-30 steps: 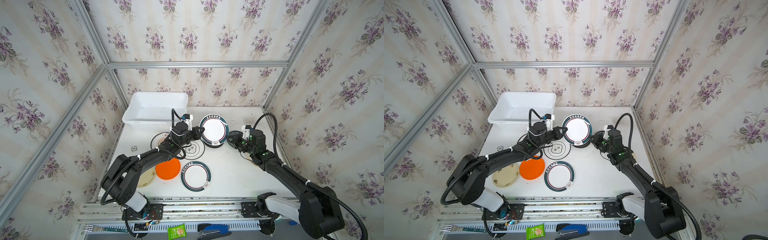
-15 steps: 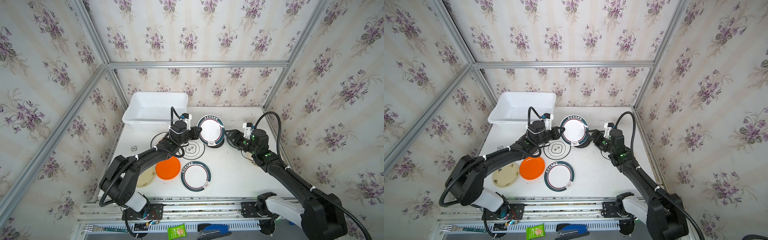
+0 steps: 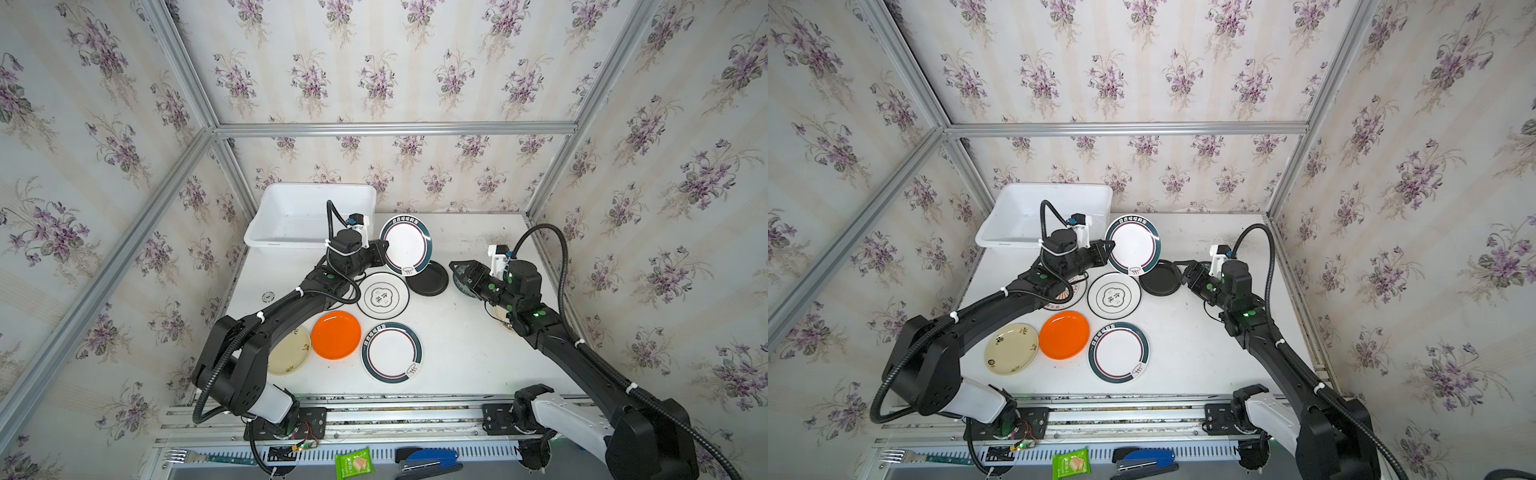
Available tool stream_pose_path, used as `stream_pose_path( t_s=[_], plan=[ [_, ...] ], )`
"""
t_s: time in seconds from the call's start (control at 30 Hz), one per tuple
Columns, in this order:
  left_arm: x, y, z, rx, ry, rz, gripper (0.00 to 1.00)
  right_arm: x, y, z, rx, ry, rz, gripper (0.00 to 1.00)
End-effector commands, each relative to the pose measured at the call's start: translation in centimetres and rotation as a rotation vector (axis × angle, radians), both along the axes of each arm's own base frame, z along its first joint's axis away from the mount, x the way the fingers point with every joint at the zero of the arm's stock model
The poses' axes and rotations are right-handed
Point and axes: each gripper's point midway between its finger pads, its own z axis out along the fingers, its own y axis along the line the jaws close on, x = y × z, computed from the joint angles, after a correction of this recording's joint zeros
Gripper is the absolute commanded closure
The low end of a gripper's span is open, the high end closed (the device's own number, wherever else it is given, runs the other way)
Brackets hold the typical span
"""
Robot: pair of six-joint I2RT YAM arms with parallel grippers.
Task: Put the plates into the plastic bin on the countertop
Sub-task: 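Carry the plate over the white bin with the left gripper while the right gripper withdraws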
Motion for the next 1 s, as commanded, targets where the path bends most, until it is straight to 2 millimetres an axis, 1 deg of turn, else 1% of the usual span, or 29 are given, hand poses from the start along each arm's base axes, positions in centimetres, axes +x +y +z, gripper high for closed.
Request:
stream_pose_path(
  t_s=[0.0, 0.07, 0.13, 0.17, 0.23, 0.37, 0.47, 0.57, 0.7, 0.83, 0.97],
  plan=[
    [1.7, 3.6, 1.4, 0.038, -0.036, 0.107, 1.00, -0.1, -0.8, 0.5, -0.054, -0.039, -0.024, 0.17],
    [2.6, 6.5, 1.8, 0.050, -0.036, 0.179, 1.00, -0.5, -1.2, 0.7, -0.064, -0.052, -0.031, 0.17],
    [3.0, 8.8, 2.1, 0.067, -0.046, 0.236, 1.00, -0.9, -1.5, 0.6, -0.071, -0.063, -0.044, 0.17],
    [3.2, 10.1, 2.3, 0.080, -0.054, 0.272, 1.00, -1.1, -1.8, 0.4, -0.077, -0.063, -0.056, 0.15],
    [3.6, 12.3, 2.2, 0.114, -0.059, 0.338, 1.00, -1.3, -2.1, 0.1, -0.091, -0.064, -0.069, 0.14],
    [4.7, 15.4, 1.7, 0.153, -0.051, 0.417, 1.00, -1.5, -2.2, -0.3, -0.119, -0.056, -0.060, 0.14],
    [5.8, 17.3, 1.8, 0.259, -0.055, 0.485, 1.00, -1.6, -2.3, -0.6, -0.132, -0.053, -0.058, 0.14],
    [7.3, 18.5, 2.1, 0.340, -0.050, 0.520, 1.00, -1.6, -2.4, -0.6, -0.146, -0.055, -0.057, 0.14],
    [9.7, 19.2, 2.4, 0.366, -0.025, 0.522, 1.00, -1.8, -2.6, -0.9, -0.168, -0.049, -0.058, 0.14],
    [12.2, 19.4, 1.1, 0.379, 0.035, 0.496, 1.00, -2.0, -3.1, -1.5, -0.195, -0.029, -0.071, 0.14],
    [14.0, 19.4, -1.1, 0.380, 0.096, 0.480, 1.00, -2.3, -3.4, -1.9, -0.216, -0.027, -0.080, 0.14]
  ],
)
